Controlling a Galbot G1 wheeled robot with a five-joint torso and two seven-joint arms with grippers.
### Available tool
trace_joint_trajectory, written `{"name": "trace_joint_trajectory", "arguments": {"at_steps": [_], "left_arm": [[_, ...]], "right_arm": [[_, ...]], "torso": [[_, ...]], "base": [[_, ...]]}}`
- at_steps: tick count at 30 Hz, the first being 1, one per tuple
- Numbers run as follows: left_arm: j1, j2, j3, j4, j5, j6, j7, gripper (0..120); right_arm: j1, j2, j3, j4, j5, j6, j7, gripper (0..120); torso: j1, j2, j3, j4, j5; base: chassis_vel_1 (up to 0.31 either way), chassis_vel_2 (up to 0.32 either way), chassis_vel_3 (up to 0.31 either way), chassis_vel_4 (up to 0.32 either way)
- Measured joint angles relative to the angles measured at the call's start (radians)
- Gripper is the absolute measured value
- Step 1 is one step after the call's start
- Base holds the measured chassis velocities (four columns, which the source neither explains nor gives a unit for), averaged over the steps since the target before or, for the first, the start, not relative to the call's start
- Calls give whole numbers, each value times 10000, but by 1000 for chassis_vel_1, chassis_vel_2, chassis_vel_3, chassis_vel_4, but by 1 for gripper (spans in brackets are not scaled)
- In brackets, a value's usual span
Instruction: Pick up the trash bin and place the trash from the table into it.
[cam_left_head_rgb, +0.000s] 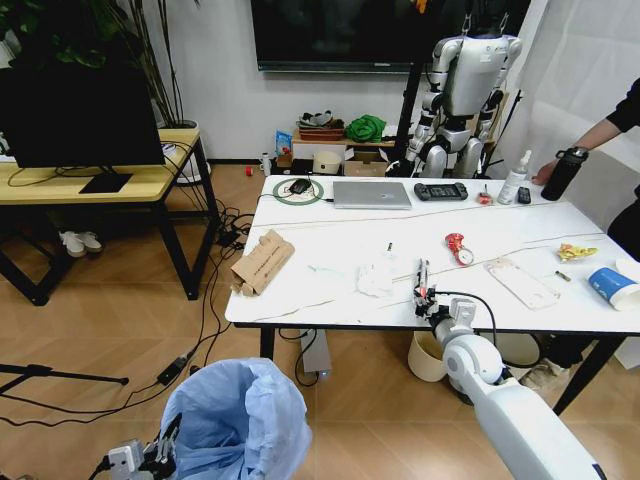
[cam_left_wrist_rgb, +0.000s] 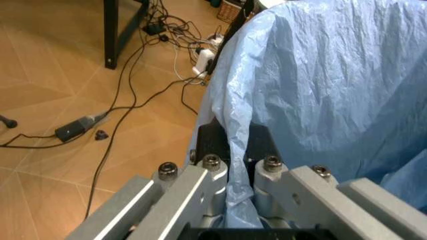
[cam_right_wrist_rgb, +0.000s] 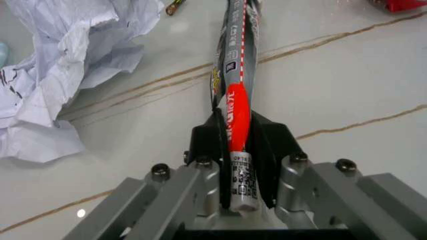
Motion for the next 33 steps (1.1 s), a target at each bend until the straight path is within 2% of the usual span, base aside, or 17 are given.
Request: {"name": "trace_joint_trajectory", "arguments": {"at_steps": [3, 9, 11, 13, 17, 19, 21, 23, 24, 26, 30, 31, 33], "left_arm": [[-6, 23, 28, -53, -6, 1, 15, 0], [-65, 81, 177, -178, -198, 180, -86, 0], [-163, 172, 366, -250, -671, 509, -339, 0], [-192, 213, 401, -251, -763, 577, -397, 0], [-473, 675, 520, -383, -1237, 1075, -798, 0], [-503, 748, 529, -416, -1266, 1123, -850, 0], [-602, 1172, 583, -570, -1394, 1320, -1069, 0], [-747, 1801, 594, -648, -1525, 1546, -1361, 0], [-747, 1801, 594, -648, -1525, 1546, -1361, 0], [-846, 2191, 582, -647, -1575, 1614, -1458, 0], [-820, 2351, 564, -605, -1676, 1655, -1490, 0], [-820, 2351, 564, -605, -1676, 1655, -1490, 0], [-834, 2312, 540, -552, -1689, 1655, -1507, 0]], "right_arm": [[-105, -31, 126, 132, 52, 89, -14, 0], [-478, -135, 465, 595, 116, 571, -226, 0], [-794, -353, 849, 1168, 495, 1766, -1186, 0], [-864, -446, 917, 1307, 663, 1999, -1464, 0], [-1110, -1074, 705, 2333, 1641, 3044, -3064, 0], [-1105, -1127, 627, 2402, 1689, 3132, -3192, 0], [-1004, -1351, 134, 2647, 1830, 3584, -3880, 0], [-694, -1640, -776, 2763, 1851, 4263, -5166, 0], [-694, -1640, -776, 2763, 1851, 4263, -5166, 0], [-250, -1720, -1805, 2770, 1849, 4771, -6165, 0], [775, -1425, -3705, 2612, 1940, 5134, -7117, 0], [775, -1425, -3705, 2612, 1940, 5134, -7117, 0], [1318, -1235, -4638, 2445, 1958, 5223, -7419, 0]], "torso": [[0, -1, 0, 0, 5], [0, -2, 0, -1, 5], [0, -2, -1, -1, 2], [-1, -2, -1, -2, 2], [-2, -2, -2, -3, 0], [-2, -2, -2, -2, 2], [-2, -2, -1, -1, 3], [-2, -3, -1, 0, 2], [-2, -3, -1, 0, 2], [-1, -3, -1, -2, 1], [-2, -3, -1, 0, 0], [-2, -3, -1, 0, 0], [-1, -4, -1, 1, 1]], "base": [[0, 0, 0, 0], [0, 0, 0, 0], [0, 0, 0, 0], [0, 0, 0, 0], [0, 0, 0, 0], [0, 0, 0, 0], [0, 0, 0, 0], [0, 0, 0, 0], [0, 0, 0, 0], [0, 0, 0, 0], [0, 0, 0, 0], [0, 0, 0, 0], [0, 0, 0, 0]]}}
